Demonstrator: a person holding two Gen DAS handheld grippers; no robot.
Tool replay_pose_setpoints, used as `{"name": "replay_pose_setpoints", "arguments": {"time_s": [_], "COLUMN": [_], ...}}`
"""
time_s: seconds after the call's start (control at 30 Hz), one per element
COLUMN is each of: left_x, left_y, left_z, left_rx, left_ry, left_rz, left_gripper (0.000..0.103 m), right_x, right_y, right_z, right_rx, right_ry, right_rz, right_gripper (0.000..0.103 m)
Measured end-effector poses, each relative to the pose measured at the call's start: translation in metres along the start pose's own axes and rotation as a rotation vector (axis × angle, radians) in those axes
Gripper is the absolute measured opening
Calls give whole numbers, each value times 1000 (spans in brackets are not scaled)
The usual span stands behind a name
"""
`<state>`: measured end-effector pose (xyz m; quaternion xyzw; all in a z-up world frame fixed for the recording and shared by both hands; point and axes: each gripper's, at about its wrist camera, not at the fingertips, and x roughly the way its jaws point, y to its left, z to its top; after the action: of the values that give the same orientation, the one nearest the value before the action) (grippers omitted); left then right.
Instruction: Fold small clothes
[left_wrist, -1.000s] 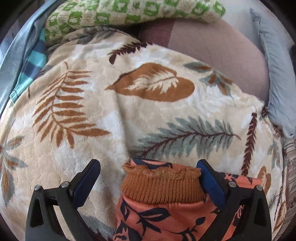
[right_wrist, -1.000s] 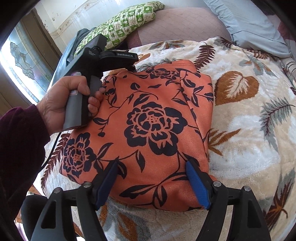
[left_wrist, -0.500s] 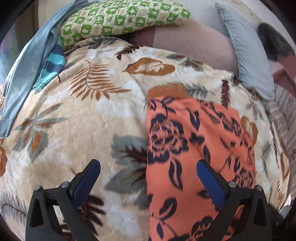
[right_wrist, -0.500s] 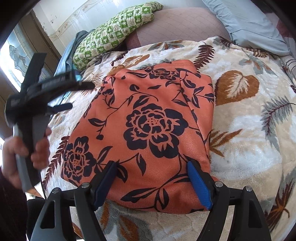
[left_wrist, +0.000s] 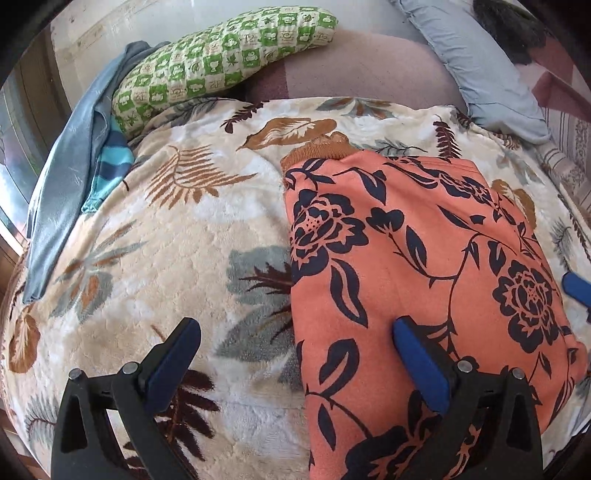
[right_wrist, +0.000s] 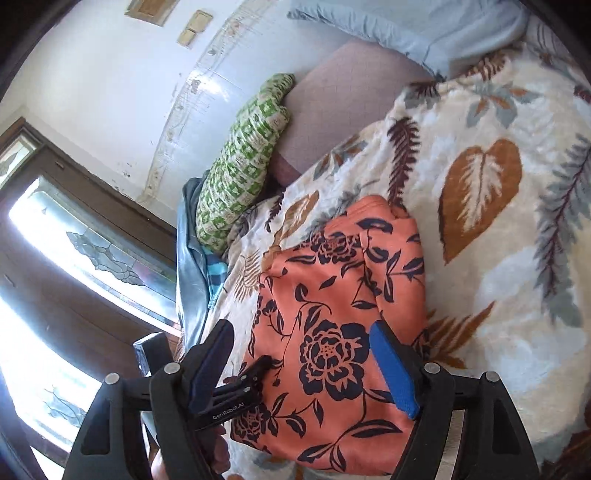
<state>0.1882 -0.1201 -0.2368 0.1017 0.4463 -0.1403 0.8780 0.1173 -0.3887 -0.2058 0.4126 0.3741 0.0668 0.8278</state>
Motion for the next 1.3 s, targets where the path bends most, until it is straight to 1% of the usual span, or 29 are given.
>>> {"name": "replay_pose_setpoints", "arguments": {"time_s": [0.1, 0.13, 0.2, 0.27, 0.33, 0.43, 0.47, 0.5, 0.57, 0.63, 0.73, 0.77, 0.83, 0.87, 0.9, 0.93, 0.97, 1.0, 1.03, 1.07, 1.1, 1.17, 1.3], "left_x": [0, 0, -2, -4, -5, -4, -3, -2, -1, 0, -3, -6, -13, -17, -20, -23, -25, -27, -29, -30, -30, -32, -40], "left_y": [-3, -5, -10, -14, -16, -13, -12, -11, -11, -13, -15, -14, -11, -10, -9, -8, -9, -10, -11, -12, -14, -18, -16], "left_z": [-1, -1, -1, -2, -2, -2, -1, -1, -1, 0, 4, 5, 5, 3, 2, -1, -3, -5, -7, -10, -13, -19, -30], "left_rx": [4, 13, 31, 56, 72, 57, 48, 40, 33, 43, 81, 79, 62, 53, 46, 44, 47, 52, 59, 68, 80, 105, 114], "left_ry": [-7, -14, -33, -50, -60, -56, -53, -48, -46, -48, -47, -49, -50, -49, -49, -47, -45, -45, -46, -46, -44, -46, -50], "left_rz": [9, 19, 41, 63, 77, 67, 59, 53, 46, 48, 64, 68, 77, 81, 88, 94, 100, 107, 116, 126, 136, 153, 154], "left_gripper": [103, 103, 103, 103, 103, 103, 103, 103, 103, 103, 103, 103, 103, 103, 103, 103, 103, 103, 103, 103, 103, 103, 103], "right_x": [30, 38, 41, 41, 47, 58, 62, 66, 69, 71, 65, 60, 46, 40, 36, 33, 30, 27, 25, 24, 26, 28, 16], "right_y": [-11, -16, -17, -18, -24, -31, -33, -37, -45, -46, -44, -38, -22, -13, -7, -3, -1, 0, 1, -1, -2, -5, 1], "right_z": [1, 3, 9, 16, 26, 42, 47, 51, 58, 65, 66, 65, 56, 49, 41, 32, 24, 16, 9, 1, -8, -21, -35], "right_rx": [69, 80, 86, 77, 88, 78, 72, 80, 117, 115, 134, 122, 51, 11, -16, -29, -32, -35, -44, -55, -65, -75, -142], "right_ry": [109, 122, 109, 70, 68, 54, 42, 44, 46, 38, 50, 52, 50, 63, 81, 97, 109, 113, 123, 142, 170, 203, 193], "right_rz": [3, -11, 1, -20, -11, -1, -24, -30, -6, -16, -18, -13, -25, -37, -54, -76, -101, -124, -153, -185, -207, -238, -286], "right_gripper": [79, 79, 79, 79, 79, 79, 79, 79, 79, 79, 78, 78, 78, 76, 69, 66, 58, 40, 33, 30, 30, 29, 29]}}
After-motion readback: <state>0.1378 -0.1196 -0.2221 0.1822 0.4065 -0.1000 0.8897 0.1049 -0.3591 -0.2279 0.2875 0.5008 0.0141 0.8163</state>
